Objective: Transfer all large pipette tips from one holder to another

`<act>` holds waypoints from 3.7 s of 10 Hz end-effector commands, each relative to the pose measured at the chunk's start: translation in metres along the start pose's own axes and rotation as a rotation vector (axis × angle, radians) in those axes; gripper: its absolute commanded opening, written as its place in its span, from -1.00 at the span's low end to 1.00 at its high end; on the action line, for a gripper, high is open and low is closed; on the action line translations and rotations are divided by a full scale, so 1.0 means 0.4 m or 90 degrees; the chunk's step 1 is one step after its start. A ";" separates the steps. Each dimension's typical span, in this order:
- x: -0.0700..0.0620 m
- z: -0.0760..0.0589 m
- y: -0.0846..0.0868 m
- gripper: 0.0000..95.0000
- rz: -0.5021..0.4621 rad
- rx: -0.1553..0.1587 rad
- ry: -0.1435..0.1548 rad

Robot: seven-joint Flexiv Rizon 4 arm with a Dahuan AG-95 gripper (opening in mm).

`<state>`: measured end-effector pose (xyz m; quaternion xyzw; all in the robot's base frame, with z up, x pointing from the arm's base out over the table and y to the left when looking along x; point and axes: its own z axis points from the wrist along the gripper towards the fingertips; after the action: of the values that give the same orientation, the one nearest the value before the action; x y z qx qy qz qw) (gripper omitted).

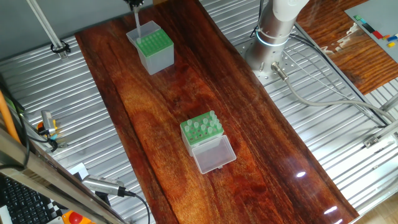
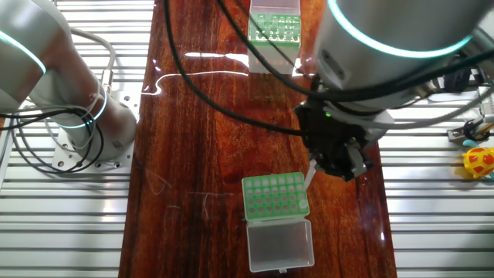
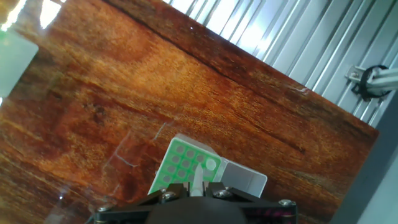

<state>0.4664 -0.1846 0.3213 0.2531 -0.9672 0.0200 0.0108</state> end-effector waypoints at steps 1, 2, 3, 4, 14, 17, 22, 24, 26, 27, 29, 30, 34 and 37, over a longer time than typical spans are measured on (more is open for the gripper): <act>0.003 0.001 0.003 -1.00 -0.004 -0.001 -0.003; 0.011 0.003 -0.001 -1.00 -0.007 -0.002 -0.005; 0.025 0.006 -0.009 -1.00 -0.013 -0.002 -0.004; 0.041 0.015 -0.018 -1.00 -0.018 -0.001 -0.001; 0.062 0.075 -0.039 -1.00 -0.036 -0.020 -0.019; 0.055 0.080 -0.029 -1.00 -0.036 -0.023 -0.020; 0.058 0.089 -0.027 -1.00 -0.040 -0.021 -0.018; 0.064 0.096 -0.026 -1.00 -0.040 -0.021 -0.019; 0.064 0.101 -0.027 -1.00 -0.038 -0.022 -0.020; 0.064 0.102 -0.028 -1.00 -0.038 -0.022 -0.020; 0.068 0.103 -0.029 -1.00 -0.039 -0.022 -0.020; 0.071 0.105 -0.029 -1.00 -0.039 -0.021 -0.021; 0.082 0.108 -0.033 -1.00 -0.039 -0.021 -0.022; 0.091 0.116 -0.032 -1.00 -0.038 -0.024 -0.028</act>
<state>0.4403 -0.2154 0.2759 0.2822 -0.9593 -0.0043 -0.0054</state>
